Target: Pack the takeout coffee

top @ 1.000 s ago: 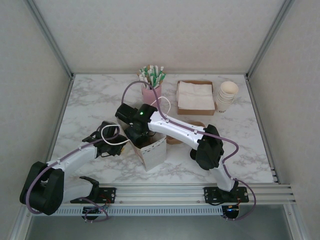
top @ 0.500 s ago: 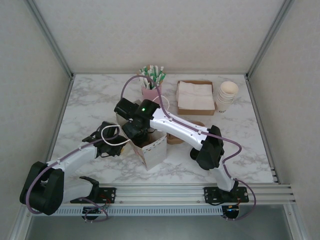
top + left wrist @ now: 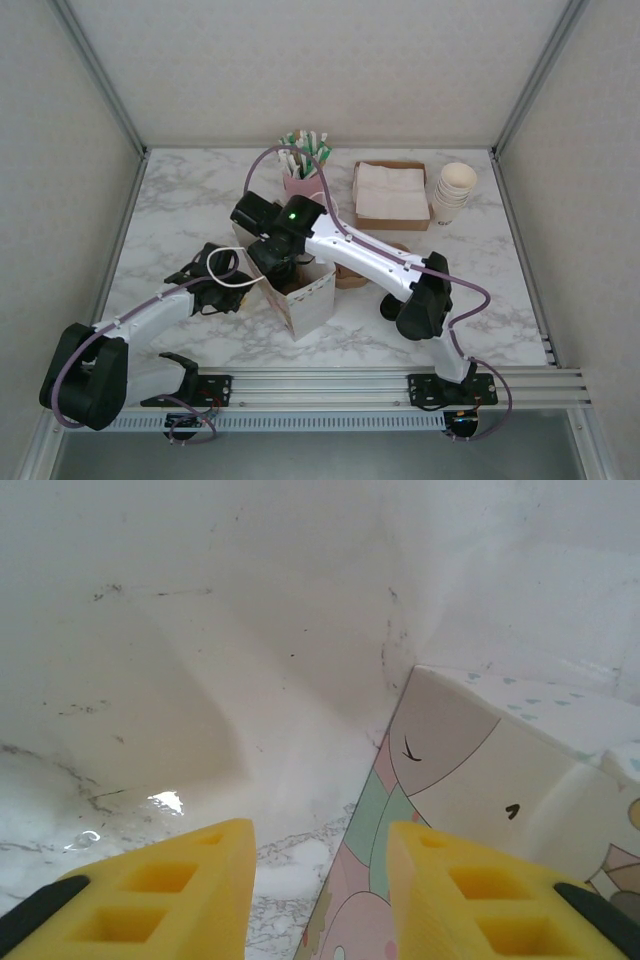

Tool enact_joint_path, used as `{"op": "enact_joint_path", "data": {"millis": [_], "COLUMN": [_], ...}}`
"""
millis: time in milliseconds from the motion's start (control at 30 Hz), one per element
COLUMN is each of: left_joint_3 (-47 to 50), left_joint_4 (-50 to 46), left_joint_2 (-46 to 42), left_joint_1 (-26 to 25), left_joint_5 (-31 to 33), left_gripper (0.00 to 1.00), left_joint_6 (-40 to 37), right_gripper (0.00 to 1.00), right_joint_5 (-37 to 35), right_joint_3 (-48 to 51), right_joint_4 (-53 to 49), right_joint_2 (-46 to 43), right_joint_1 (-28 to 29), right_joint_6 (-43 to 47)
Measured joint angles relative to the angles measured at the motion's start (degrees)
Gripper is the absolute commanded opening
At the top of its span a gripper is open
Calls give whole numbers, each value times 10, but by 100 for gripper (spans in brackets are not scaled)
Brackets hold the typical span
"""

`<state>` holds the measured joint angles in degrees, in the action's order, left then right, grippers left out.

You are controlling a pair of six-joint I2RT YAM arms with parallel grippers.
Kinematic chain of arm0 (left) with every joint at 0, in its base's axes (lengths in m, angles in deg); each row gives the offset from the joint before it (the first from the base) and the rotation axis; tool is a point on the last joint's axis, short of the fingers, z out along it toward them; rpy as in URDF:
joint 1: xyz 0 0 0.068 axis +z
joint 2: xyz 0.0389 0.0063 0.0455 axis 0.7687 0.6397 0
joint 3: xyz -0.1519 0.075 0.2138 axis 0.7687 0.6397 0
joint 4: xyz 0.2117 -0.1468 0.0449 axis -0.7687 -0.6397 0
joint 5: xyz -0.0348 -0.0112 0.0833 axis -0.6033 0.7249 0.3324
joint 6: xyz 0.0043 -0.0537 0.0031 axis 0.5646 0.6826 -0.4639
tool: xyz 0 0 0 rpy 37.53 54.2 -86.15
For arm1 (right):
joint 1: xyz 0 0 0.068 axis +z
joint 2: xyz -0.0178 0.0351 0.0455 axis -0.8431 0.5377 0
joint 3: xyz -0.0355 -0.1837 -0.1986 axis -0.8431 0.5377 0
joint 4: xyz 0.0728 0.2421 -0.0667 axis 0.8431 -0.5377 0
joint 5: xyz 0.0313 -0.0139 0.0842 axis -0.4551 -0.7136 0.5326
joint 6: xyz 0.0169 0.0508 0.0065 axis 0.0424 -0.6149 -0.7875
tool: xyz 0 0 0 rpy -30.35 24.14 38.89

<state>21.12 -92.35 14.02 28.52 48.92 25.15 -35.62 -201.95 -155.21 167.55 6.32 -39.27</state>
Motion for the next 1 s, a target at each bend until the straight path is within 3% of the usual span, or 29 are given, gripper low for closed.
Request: {"op": "enact_joint_path", "data": {"millis": [1000], "left_joint_3": [-2], "left_joint_4": [-11], "left_joint_2": [-3], "left_joint_1": [0], "left_joint_5": [4], "left_gripper": [37], "left_joint_6": [-2], "right_gripper": [82], "right_joint_5": [2], "right_joint_3": [0], "right_joint_4": [-1], "right_joint_2": [-6], "right_joint_1": [0], "right_joint_6": [1]}}
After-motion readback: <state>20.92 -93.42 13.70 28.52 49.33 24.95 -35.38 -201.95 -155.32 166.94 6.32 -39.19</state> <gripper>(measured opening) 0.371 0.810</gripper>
